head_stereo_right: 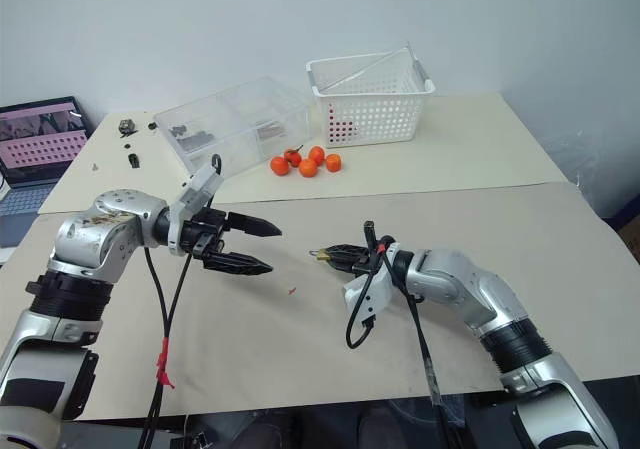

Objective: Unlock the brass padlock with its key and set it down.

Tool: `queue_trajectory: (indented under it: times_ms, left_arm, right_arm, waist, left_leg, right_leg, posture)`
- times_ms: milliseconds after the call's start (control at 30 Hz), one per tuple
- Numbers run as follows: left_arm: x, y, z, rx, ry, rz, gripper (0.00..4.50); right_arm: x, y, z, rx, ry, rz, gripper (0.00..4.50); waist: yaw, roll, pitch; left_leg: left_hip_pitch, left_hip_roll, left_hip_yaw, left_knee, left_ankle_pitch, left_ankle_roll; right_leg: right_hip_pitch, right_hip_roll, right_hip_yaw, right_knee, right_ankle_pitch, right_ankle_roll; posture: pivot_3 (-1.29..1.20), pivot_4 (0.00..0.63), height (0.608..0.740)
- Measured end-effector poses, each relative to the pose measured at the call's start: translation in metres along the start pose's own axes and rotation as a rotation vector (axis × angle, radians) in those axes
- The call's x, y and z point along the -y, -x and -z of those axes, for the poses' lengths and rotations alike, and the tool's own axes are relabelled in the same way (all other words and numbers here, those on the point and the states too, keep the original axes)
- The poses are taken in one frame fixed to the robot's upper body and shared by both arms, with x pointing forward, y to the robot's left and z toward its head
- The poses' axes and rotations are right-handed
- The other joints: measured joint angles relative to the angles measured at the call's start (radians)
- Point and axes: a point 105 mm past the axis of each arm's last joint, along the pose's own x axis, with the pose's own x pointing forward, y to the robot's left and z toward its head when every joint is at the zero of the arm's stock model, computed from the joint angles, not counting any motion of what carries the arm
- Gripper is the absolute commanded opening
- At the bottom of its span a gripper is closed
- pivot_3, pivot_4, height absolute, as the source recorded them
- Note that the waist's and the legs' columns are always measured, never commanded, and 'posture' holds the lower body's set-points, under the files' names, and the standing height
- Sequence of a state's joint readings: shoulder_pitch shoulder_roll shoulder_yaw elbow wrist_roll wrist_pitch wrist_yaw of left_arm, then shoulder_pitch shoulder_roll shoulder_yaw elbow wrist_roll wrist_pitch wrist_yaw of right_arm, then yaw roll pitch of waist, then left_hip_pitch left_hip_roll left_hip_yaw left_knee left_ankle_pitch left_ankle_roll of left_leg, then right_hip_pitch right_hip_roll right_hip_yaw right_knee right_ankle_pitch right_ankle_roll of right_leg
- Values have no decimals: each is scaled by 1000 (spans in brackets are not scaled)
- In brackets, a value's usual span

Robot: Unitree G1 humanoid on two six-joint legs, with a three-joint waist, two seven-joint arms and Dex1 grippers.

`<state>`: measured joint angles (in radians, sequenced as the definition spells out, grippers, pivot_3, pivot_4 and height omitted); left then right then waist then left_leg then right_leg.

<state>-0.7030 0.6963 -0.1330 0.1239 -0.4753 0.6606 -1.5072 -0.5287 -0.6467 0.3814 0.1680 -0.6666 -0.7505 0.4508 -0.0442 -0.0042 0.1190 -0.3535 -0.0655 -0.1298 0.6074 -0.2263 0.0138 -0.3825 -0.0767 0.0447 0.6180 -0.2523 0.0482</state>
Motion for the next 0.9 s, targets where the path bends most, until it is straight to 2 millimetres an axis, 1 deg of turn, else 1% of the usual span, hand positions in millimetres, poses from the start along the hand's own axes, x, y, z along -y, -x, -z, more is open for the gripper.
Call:
queue_trajectory:
  times_ms: [133,200,367,400,500,600,667,733,833,900]
  left_arm:
    - [0,3,1,-8,1,-18,4474]
    - [0,3,1,-10,-3,-19,4474]
    - [1,4,2,-17,-12,-22,4474]
    - [1,4,3,-19,-12,-22,4474]
    - [4,6,11,-33,-38,-18,4474]
    - [4,11,19,-75,-104,-30,4474]
    - [2,13,23,-94,-141,-49,4474]
    - [-2,18,31,-137,-182,-78,4474]
    - [-5,23,45,-184,-186,-100,4474]
    - [-6,24,50,-199,-189,-101,4474]
  right_arm:
    - [-4,-12,4,8,59,21,120]
    - [-9,-17,5,16,86,18,120]
    - [-29,-21,11,9,108,-13,120]
    - [-31,-21,12,8,108,-12,120]
    - [-31,-22,13,12,117,-2,120]
    - [-31,-22,14,13,116,8,120]
    - [-31,-22,14,14,117,10,120]
    - [-31,-22,14,16,118,12,120]
    - [-31,-21,14,17,119,12,120]
    - [-32,-21,14,17,120,8,120]
  waist:
    - [-1,0,0]
    - [-1,0,0]
    - [-3,0,0]
    - [-2,0,0]
    - [-6,0,0]
    - [-8,0,0]
    - [-6,0,0]
    - [-7,0,0]
    - [-8,0,0]
    - [-7,-1,0]
  left_leg:
    - [0,0,2,0,0,0]
    - [0,0,2,0,0,0]
    - [0,0,2,0,0,-1]
    - [0,0,2,0,1,-1]
    - [0,1,4,0,0,-1]
    - [1,1,4,-1,0,-1]
    - [1,1,4,-1,0,-1]
    - [1,1,4,-1,0,0]
    - [1,1,5,-1,0,0]
    - [1,1,5,-1,0,0]
  right_leg:
    - [-3,0,0,4,0,0]
    - [-4,0,0,5,0,0]
    - [-4,0,0,5,0,0]
    - [-4,0,0,5,0,0]
    - [-4,0,1,5,0,-1]
    - [-4,0,1,5,1,-1]
    - [-4,0,1,5,1,-1]
    - [-4,0,1,5,1,-2]
    - [-4,0,1,5,1,-2]
    - [-4,0,1,5,1,-2]
  posture:
    - [0,150,740]
    - [0,150,740]
    - [0,150,740]
    - [0,150,740]
    - [0,150,740]
    - [0,150,740]
    - [0,150,740]
    - [0,150,740]
    - [0,150,740]
    - [0,150,740]
